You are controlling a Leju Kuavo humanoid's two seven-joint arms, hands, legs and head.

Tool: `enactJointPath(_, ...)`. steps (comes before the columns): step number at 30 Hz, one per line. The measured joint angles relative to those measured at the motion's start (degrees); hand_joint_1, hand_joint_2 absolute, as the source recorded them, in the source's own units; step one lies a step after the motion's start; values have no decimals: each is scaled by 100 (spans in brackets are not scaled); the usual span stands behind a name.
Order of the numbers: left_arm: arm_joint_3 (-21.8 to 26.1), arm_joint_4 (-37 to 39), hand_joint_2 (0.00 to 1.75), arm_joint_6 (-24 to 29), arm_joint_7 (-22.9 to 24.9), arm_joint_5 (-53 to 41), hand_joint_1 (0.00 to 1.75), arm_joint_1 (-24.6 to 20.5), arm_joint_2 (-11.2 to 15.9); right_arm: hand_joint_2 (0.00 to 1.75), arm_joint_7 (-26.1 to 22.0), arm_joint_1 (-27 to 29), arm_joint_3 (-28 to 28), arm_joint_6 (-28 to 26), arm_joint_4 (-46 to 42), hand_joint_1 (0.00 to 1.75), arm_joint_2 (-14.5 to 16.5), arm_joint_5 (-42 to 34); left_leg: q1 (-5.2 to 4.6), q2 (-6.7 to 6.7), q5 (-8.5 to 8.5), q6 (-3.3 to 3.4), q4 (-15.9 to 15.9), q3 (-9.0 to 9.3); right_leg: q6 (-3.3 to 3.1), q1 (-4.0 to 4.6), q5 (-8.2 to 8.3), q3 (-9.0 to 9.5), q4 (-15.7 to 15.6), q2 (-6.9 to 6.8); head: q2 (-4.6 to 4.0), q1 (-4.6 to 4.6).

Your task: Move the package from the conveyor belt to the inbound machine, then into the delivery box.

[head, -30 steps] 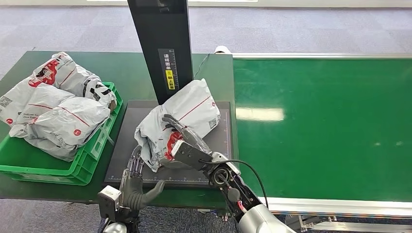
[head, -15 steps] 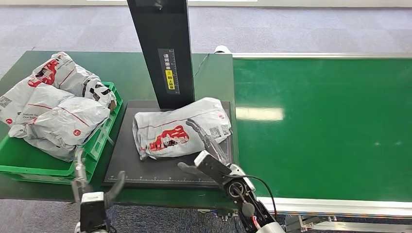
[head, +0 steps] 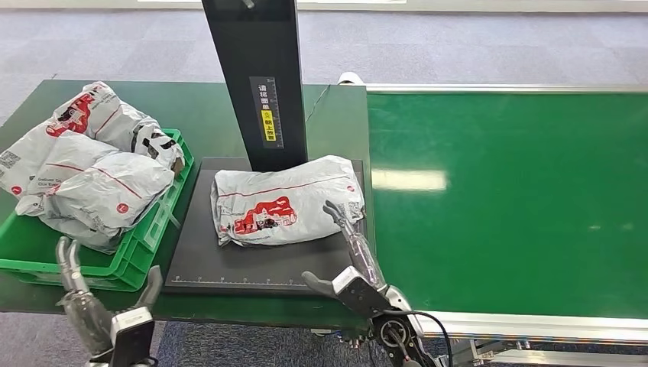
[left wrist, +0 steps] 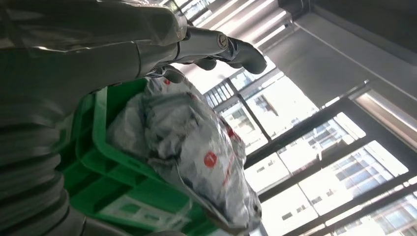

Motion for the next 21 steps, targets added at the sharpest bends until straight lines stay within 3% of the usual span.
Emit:
enactJointPath(7, -924, 1018, 175, -201, 551, -402, 0, -823, 89, 175, 114, 490, -244, -4, -832, 0, -31, -93, -1, -1, 1, 1, 1, 0, 1, -1, 3, 2, 0, -3, 0, -1)
enactJointPath(14, -1531, 2111, 175, -635, 813, -560, 0, -1674, 101, 175, 152, 594, -480, 52, -1247, 0, -31, -527, -1, 0, 1, 1, 1, 1, 0, 0, 3, 2, 0, -2, 0, -2)
enactJointPath(21, -1989, 3004, 175, -815, 1051, -941, 0, -2025, 82, 175, 59, 399, -674, 144, -1203, 0, -28, -1138, -1, 1, 1, 1, 1, -2, 0, 0, 3, 0, 0, -1, 0, -1)
